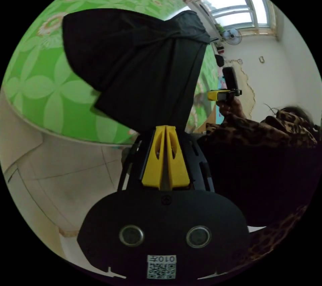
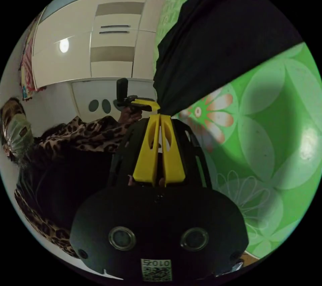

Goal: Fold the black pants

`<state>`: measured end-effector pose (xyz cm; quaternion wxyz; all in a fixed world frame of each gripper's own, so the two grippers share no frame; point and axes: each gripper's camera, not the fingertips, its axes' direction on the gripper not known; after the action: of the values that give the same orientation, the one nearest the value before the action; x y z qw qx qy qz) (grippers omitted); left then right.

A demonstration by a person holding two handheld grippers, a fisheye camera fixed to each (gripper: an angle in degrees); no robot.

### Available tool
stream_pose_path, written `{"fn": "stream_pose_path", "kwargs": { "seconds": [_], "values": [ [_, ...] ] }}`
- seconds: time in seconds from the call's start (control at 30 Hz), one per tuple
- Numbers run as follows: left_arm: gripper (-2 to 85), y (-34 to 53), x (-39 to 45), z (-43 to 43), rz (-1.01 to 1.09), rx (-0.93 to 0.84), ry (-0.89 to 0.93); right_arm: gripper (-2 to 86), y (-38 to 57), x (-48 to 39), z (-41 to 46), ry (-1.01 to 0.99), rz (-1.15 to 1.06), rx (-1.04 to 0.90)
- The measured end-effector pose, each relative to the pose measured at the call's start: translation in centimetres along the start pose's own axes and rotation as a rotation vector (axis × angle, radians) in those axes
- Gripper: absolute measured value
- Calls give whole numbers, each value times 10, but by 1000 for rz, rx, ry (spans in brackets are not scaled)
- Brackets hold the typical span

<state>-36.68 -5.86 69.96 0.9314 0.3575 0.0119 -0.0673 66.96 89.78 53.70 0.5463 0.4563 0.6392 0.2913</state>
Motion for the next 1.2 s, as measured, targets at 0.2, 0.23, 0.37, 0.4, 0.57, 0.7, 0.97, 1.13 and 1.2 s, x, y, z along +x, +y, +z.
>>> {"fn": "stream_pose_path", "kwargs": {
  "seconds": [0.2, 0.23, 0.37, 0.4, 0.57, 0.7, 0.97, 1.13, 1.2],
  "values": [
    [5, 13, -17, -45, -134, 241, -92, 38, 24, 3, -20, -44, -34, 24],
    [7, 10, -25, -51, -152, 280, -121, 45, 25, 1, -21, -82, -51, 42],
    [31, -12, -60, -55, -138, 296, -208, 86, 31, -15, -16, -35, -42, 97],
    [35, -17, -63, -55, -115, 297, -223, 96, 34, -20, -10, 7, -23, 104],
    [71, -62, -80, -49, 206, 266, -400, 98, 59, -34, 17, 44, 89, 234],
    [90, -90, -94, -43, 378, 242, -478, 90, 77, -33, 50, -52, 171, 351],
    [39, -122, -107, 34, 663, 93, -646, 82, 127, -41, 83, -15, 261, 453],
    [3, -132, -119, 45, 545, -17, -579, 78, 171, -38, 76, -92, 193, 580],
    [0, -140, -125, 28, 492, -34, -418, 78, 184, -44, 72, -92, 146, 620]
  ]
}}
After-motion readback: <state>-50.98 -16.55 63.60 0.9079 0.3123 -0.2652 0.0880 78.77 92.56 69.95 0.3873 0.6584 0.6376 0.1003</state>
